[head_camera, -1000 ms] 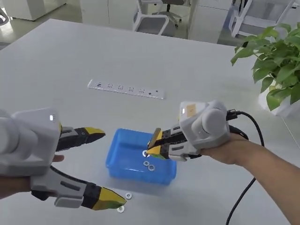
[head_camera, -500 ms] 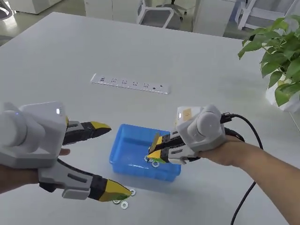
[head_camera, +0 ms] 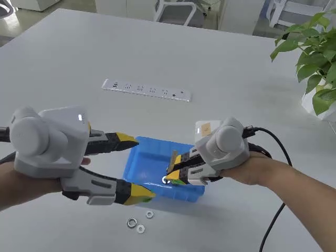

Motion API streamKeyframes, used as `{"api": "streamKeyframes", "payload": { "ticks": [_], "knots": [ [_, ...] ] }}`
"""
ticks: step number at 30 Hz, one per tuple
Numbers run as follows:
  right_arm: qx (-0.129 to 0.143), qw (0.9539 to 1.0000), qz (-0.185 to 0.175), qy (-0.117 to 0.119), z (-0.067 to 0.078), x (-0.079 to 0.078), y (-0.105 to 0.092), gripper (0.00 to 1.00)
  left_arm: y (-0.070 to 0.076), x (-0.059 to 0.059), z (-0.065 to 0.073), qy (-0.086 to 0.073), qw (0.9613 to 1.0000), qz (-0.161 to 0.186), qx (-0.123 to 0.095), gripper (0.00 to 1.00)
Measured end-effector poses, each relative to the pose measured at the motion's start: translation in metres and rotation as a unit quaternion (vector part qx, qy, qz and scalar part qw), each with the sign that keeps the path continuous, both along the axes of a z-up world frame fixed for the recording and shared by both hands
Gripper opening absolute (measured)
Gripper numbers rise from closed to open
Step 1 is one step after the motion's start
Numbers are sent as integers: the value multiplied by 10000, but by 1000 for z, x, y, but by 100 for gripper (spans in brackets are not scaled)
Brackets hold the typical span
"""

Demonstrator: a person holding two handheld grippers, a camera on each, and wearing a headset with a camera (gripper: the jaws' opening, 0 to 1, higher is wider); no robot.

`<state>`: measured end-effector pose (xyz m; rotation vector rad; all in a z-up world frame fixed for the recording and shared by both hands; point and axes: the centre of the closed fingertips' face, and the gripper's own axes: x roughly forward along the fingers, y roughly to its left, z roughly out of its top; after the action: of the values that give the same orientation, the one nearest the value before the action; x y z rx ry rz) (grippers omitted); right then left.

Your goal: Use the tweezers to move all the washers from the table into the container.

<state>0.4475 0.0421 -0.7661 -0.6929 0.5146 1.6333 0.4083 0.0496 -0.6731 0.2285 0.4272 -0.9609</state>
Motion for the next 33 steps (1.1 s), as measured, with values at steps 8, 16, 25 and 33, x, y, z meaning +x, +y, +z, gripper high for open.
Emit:
{"api": "streamKeyframes", "payload": {
  "ticks": [8,16,25,33],
  "knots": [
    [0,10000,2,-27,0,0,1,9,-8,15,-1,-2,9998,-185,45,38],
    [-19,10000,39,-59,0,-1,2,9,-19,30,-5,-110,9986,-430,296,25],
    [-31,9999,96,-99,-1,-2,4,9,-27,38,-9,-217,9972,-559,439,16],
    [-36,9998,129,-138,0,-2,3,10,-29,41,-12,-232,9957,-725,519,7]
  ]
}}
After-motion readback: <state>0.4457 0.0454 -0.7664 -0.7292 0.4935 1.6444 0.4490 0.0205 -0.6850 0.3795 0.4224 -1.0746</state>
